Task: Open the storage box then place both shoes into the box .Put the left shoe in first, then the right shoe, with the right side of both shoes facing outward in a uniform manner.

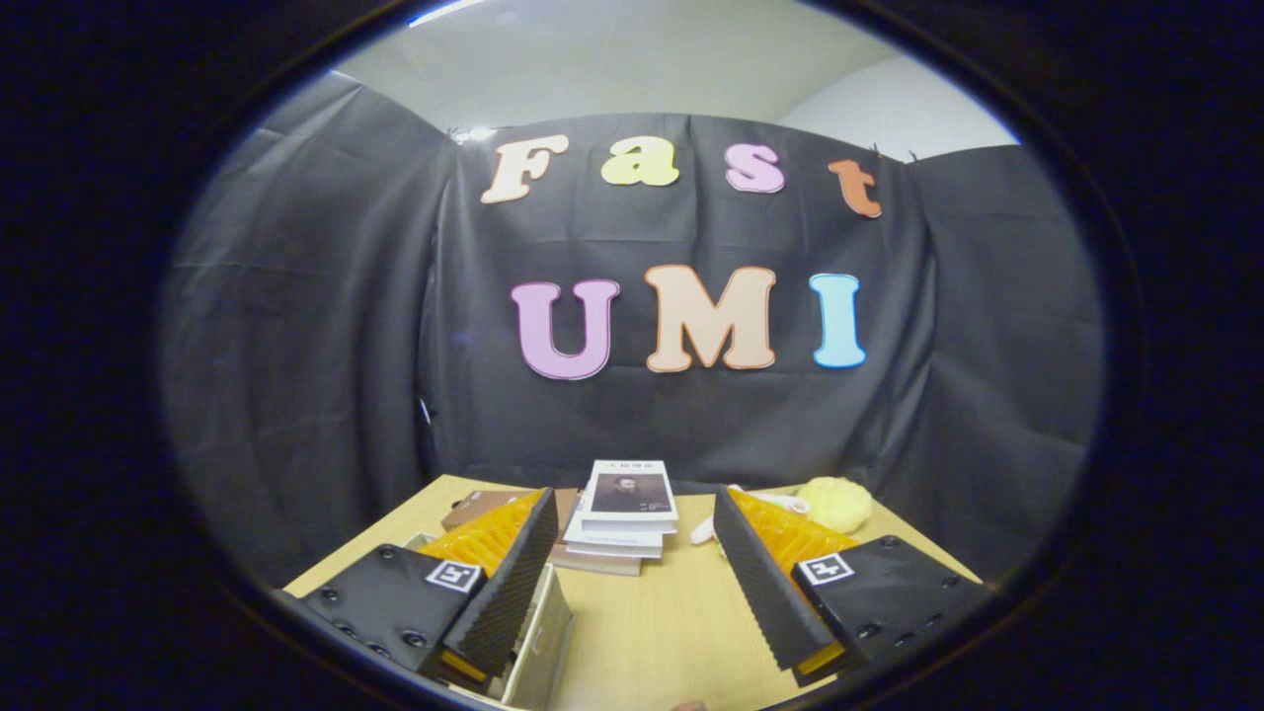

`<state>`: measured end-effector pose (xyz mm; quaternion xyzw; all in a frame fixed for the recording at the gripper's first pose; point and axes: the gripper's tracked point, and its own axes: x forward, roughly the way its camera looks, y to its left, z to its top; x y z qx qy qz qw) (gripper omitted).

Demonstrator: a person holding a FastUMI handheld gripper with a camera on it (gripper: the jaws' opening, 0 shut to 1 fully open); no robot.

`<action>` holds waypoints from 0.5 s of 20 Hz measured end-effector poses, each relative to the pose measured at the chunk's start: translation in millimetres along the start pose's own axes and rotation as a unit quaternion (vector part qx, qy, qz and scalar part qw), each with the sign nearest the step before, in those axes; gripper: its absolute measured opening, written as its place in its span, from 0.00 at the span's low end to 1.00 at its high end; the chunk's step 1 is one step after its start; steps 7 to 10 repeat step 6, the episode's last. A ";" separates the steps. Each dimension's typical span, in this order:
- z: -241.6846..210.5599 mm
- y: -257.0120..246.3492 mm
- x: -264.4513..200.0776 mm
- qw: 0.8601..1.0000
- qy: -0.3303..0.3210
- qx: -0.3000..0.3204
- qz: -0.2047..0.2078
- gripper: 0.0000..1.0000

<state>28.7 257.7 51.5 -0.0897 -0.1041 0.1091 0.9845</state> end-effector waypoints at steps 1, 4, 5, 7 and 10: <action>2.3 -1.7 -0.2 1.000 -0.005 0.002 -0.005 1.00; -5.7 -6.9 0.1 1.000 0.004 -0.007 -0.020 1.00; -8.5 -7.8 0.3 1.000 0.009 -0.010 -0.024 1.00; -11.4 -7.0 0.7 0.999 0.012 -0.012 -0.027 1.00; -11.4 -7.0 0.7 0.999 0.012 -0.012 -0.027 1.00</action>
